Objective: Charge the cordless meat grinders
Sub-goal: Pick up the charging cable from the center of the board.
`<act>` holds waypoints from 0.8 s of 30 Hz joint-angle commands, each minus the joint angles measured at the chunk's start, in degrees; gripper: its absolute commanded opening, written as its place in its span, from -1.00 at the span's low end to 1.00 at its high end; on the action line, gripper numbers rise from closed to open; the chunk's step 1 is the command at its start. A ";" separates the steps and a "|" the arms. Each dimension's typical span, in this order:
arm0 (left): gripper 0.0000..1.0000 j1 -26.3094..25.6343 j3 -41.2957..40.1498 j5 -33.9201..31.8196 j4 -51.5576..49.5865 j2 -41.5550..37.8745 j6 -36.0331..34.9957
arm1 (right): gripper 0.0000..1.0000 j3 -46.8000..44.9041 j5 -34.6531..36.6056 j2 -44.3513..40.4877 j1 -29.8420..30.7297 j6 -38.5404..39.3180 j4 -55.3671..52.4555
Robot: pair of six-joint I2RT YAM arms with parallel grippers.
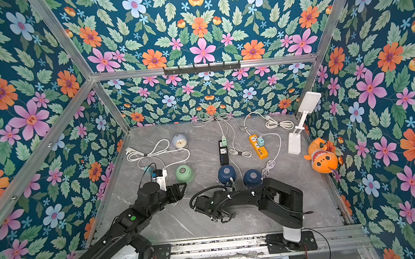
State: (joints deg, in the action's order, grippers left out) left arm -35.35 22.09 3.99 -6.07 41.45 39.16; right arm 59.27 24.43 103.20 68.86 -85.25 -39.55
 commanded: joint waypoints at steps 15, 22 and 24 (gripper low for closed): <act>0.54 1.06 9.72 8.88 -5.67 6.88 3.35 | -1.00 5.76 1.37 -3.99 6.08 7.39 -5.49; 0.60 4.81 10.43 17.01 -3.17 5.99 10.55 | -1.00 12.09 7.54 -3.79 7.85 15.43 -11.06; 0.61 6.34 10.61 18.18 -2.83 4.93 12.31 | -1.00 11.62 9.05 -5.87 7.52 18.21 -9.46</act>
State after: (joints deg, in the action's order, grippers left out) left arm -30.24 32.23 18.39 -10.31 47.37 47.75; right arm 70.89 29.12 99.13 76.47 -71.99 -47.31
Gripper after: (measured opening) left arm 0.804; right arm 0.058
